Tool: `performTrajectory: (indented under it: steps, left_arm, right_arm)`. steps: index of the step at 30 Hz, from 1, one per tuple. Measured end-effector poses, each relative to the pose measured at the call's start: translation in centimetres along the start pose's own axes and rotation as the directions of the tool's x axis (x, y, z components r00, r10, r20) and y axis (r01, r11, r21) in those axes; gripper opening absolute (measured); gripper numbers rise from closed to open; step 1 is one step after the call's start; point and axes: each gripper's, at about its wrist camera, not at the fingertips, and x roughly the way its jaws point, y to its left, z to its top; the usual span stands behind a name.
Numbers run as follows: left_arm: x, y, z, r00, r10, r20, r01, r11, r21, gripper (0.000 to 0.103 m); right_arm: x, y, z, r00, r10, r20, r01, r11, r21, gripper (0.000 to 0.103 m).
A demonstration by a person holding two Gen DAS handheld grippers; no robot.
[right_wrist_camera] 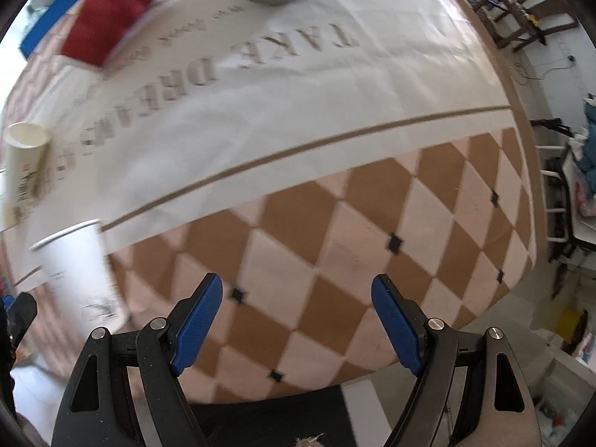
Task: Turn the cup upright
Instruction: 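Grasp the upright cup with the right tool while the left tool releases it, then lower the cup rim-up onto the tablecloth with the right tool and open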
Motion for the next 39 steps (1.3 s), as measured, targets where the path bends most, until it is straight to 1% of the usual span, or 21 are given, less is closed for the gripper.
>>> performTrajectory:
  steps: [1, 2, 3, 4, 7, 8, 10, 13, 15, 18, 19, 22, 24, 25, 27, 31, 33, 36, 37, 38, 39]
  left_arm:
    - [0.0, 1.0, 0.1, 1.0, 0.023, 0.015, -0.023, 0.999, -0.024, 0.089]
    - [-0.3, 2.2, -0.1, 0.999, 0.045, 0.023, -0.044, 0.998, -0.046, 0.1]
    - [-0.1, 3.4, -0.4, 0.998, 0.064, 0.024, -0.062, 0.996, -0.07, 0.103]
    - [0.3, 4.5, -0.5, 0.997, 0.08, 0.014, -0.079, 0.993, -0.086, 0.103]
    - [1.9, 7.3, -1.4, 0.988, 0.152, -0.021, -0.154, 0.979, -0.13, 0.103]
    - [2.4, 8.0, -2.2, 0.985, 0.173, -0.026, -0.175, 0.975, -0.137, 0.103]
    - [3.7, 8.8, -2.6, 0.98, 0.197, -0.038, -0.201, 0.969, -0.146, 0.103]
    - [5.0, 9.8, -3.1, 0.977, 0.206, -0.054, -0.212, 0.966, -0.149, 0.103]
    - [5.4, 10.1, -3.7, 0.978, 0.2, -0.058, -0.206, 0.967, -0.147, 0.103]
    - [6.0, 10.2, -3.9, 0.979, 0.196, -0.061, -0.203, 0.97, -0.135, 0.103]
    - [6.2, 10.2, -3.9, 0.979, 0.192, -0.062, -0.199, 0.971, -0.133, 0.103]
    - [6.4, 10.1, -3.8, 0.982, 0.175, -0.065, -0.182, 0.975, -0.127, 0.103]
    - [6.6, 10.1, -3.9, 0.984, 0.164, -0.069, -0.172, 0.978, -0.122, 0.103]
    - [6.7, 10.0, -3.9, 0.984, 0.162, -0.07, -0.169, 0.978, -0.119, 0.103]
    - [7.0, 10.0, -3.8, 0.985, 0.156, -0.07, -0.163, 0.98, -0.112, 0.103]
    - [7.3, 9.8, -3.4, 0.987, 0.143, -0.068, -0.149, 0.985, -0.091, 0.103]
    - [7.4, 9.4, -3.2, 0.988, 0.139, -0.07, -0.145, 0.986, -0.088, 0.103]
    - [8.1, 9.3, -2.7, 0.988, 0.134, -0.075, -0.14, 0.986, -0.093, 0.103]
    - [8.3, 9.3, -2.5, 0.988, 0.132, -0.076, -0.139, 0.986, -0.096, 0.103]
    - [8.6, 9.4, -2.3, 0.988, 0.132, -0.077, -0.14, 0.985, -0.101, 0.103]
    - [8.8, 9.3, -2.1, 0.988, 0.132, -0.077, -0.14, 0.985, -0.103, 0.103]
  right_arm:
    - [-0.6, 0.7, -0.3, 1.0, 0.029, 0.001, -0.029, 0.999, -0.019, 0.084]
    - [-1.0, 1.3, -0.5, 0.998, 0.056, -0.002, -0.056, 0.998, -0.034, 0.084]
    - [-1.4, 1.9, -0.8, 0.996, 0.084, -0.008, -0.084, 0.995, -0.05, 0.084]
    - [-1.8, 2.9, -1.0, 0.993, 0.12, -0.022, -0.121, 0.99, -0.071, 0.084]
    - [-2.1, 5.4, -1.6, 0.983, 0.175, -0.059, -0.181, 0.976, -0.119, 0.084]
    - [-2.1, 6.2, -1.6, 0.981, 0.18, -0.067, -0.188, 0.974, -0.131, 0.084]
    - [-2.1, 8.0, -1.7, 0.978, 0.193, -0.081, -0.203, 0.967, -0.152, 0.084]
    - [-2.1, 11.0, -1.4, 0.982, 0.173, -0.076, -0.184, 0.967, -0.178, 0.084]
    - [-1.9, 11.9, -1.3, 0.986, 0.151, -0.075, -0.163, 0.969, -0.185, 0.084]
    - [-1.3, 14.2, -1.1, 0.985, 0.147, -0.087, -0.162, 0.968, -0.194, 0.084]
    - [-1.0, 14.7, -0.4, 0.989, 0.124, -0.082, -0.139, 0.968, -0.207, 0.084]
    - [-0.3, 16.0, 0.1, 0.993, 0.093, -0.079, -0.108, 0.969, -0.223, 0.077]
    - [0.1, 16.5, 0.2, 0.992, 0.092, -0.086, -0.109, 0.969, -0.22, 0.067]
    - [0.4, 16.9, 0.1, 0.992, 0.097, -0.086, -0.113, 0.97, -0.215, 0.064]
    - [0.5, 17.0, 0.1, 0.992, 0.101, -0.077, -0.115, 0.971, -0.209, 0.063]
    - [-0.2, 16.5, 0.0, 0.989, 0.143, -0.03, -0.146, 0.971, -0.188, 0.063]
    - [-1.0, 15.8, 0.1, 0.985, 0.17, 0.027, -0.163, 0.97, -0.179, 0.062]
    - [-2.6, 14.4, 0.7, 0.969, 0.203, 0.14, -0.178, 0.969, -0.171, 0.062]
    - [-3.0, 14.3, 1.0, 0.958, 0.214, 0.192, -0.183, 0.968, -0.17, 0.062]
    - [-3.4, 13.9, 1.3, 0.95, 0.22, 0.222, -0.185, 0.968, -0.169, 0.062]
    - [-3.6, 14.0, 1.6, 0.934, 0.23, 0.274, -0.189, 0.968, -0.167, 0.062]
